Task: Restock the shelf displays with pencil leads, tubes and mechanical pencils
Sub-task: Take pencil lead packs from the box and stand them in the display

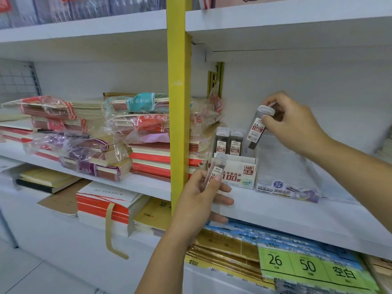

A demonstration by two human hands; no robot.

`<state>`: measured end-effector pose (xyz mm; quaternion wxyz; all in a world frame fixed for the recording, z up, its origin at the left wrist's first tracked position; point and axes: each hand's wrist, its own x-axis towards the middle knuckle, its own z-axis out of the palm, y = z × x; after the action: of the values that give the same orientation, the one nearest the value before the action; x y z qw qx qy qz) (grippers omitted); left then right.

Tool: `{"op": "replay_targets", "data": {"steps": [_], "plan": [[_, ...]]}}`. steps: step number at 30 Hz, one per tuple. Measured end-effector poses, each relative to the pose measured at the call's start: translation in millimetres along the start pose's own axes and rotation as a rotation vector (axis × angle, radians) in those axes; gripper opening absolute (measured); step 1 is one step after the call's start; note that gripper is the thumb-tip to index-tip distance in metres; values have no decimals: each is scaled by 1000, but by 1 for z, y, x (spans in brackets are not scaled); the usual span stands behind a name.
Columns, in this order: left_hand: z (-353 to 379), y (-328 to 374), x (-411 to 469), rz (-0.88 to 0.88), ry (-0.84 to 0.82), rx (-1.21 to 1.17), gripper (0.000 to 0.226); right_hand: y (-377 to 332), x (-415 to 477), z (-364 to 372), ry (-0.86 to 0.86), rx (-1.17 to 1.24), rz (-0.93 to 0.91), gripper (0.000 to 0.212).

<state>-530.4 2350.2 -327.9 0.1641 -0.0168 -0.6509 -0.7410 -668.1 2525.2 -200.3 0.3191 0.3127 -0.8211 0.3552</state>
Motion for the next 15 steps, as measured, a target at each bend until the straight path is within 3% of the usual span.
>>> {"op": "replay_targets", "data": {"steps": [4,8,11,15], "plan": [[-3,-4,5,78,99,72,10,14,7,16,-115,-158,-70,16],[-1,-8,8,121,94,117,11,26,11,29,-250,-167,-18,16],[0,-11,10,138,78,154,16,35,17,38,-240,-188,12,8],[2,-11,10,118,55,124,16,39,18,44,-136,-272,-6,15]]}}
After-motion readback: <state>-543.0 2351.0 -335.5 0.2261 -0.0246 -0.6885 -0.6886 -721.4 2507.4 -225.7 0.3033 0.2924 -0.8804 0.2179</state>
